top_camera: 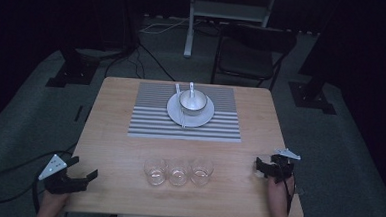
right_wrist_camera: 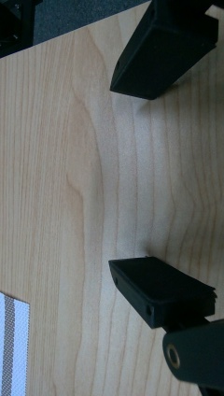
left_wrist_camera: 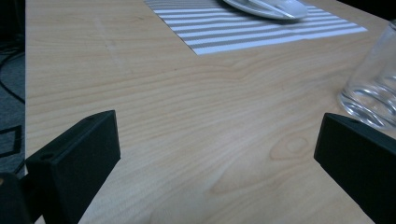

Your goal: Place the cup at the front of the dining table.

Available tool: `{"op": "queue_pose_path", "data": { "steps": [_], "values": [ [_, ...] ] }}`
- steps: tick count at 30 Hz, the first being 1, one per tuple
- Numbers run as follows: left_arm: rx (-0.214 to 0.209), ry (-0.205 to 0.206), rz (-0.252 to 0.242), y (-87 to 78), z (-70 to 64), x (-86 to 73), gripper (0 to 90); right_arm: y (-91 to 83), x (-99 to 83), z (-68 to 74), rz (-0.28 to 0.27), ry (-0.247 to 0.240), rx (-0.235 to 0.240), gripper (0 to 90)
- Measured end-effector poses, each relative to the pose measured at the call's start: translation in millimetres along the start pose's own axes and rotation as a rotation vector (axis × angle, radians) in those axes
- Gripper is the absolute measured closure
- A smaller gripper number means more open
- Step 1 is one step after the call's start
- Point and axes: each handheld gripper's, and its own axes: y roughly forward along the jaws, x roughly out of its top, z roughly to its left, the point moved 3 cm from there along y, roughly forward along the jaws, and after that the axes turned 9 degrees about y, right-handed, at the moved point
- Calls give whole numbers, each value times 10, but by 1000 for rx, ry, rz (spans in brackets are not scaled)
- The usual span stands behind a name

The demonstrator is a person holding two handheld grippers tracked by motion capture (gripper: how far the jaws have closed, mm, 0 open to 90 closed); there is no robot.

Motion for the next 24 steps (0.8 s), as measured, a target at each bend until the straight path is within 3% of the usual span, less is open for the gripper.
{"op": "queue_pose_path", "data": {
  "steps": [1,6,7,9,13,24],
  "values": [
    [-29,-5,0,-7,2,-8,9,0,0,0,0,-1,0,125],
    [-60,5,9,-19,3,-9,8,0,0,-1,0,-1,0,125],
    [-87,4,5,-18,-4,-10,8,0,0,0,0,-1,0,126],
    [-99,13,11,-2,-17,-16,8,0,0,0,0,0,0,126],
    [-103,30,22,23,-49,-13,9,0,0,0,0,0,0,126],
    [-134,13,30,38,-37,1,9,0,0,0,0,-1,-1,125]
  ]
}}
